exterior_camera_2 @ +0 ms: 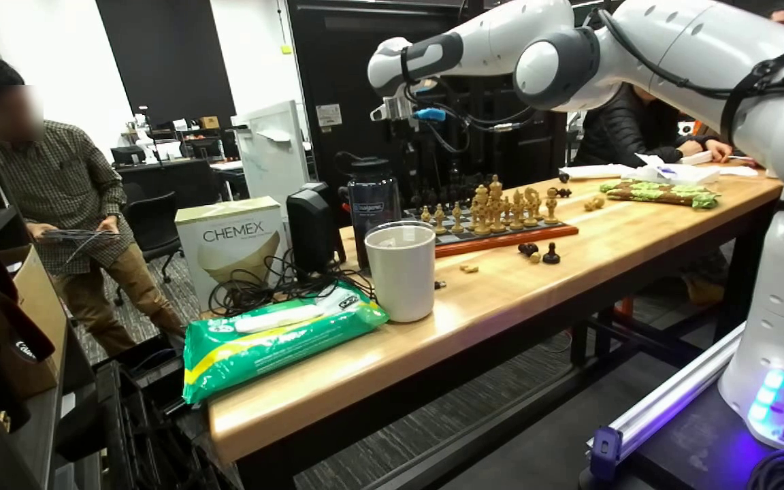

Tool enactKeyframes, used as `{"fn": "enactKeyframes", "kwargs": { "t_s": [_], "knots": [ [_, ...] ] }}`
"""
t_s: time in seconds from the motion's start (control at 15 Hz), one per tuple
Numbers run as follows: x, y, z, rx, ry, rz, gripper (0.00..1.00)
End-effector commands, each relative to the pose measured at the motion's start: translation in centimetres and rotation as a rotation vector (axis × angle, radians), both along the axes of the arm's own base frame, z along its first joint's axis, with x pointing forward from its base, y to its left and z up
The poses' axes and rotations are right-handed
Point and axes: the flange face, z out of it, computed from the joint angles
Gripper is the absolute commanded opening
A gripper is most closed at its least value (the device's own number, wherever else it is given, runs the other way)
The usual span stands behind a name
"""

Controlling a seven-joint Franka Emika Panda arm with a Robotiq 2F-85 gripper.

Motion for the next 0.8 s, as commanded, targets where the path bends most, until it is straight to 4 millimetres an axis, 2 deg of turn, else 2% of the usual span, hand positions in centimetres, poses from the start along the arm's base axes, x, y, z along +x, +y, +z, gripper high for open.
{"fn": "enactKeyframes", "kwargs": {
  "t_s": [0.0,0.73],
  "knots": [
    [0.14,-0.15,0.24,0.011,-0.005,0.017,0.05],
    [-0.03,-0.5,-0.09,0.061,0.022,0.035,0.05]
  ]
}}
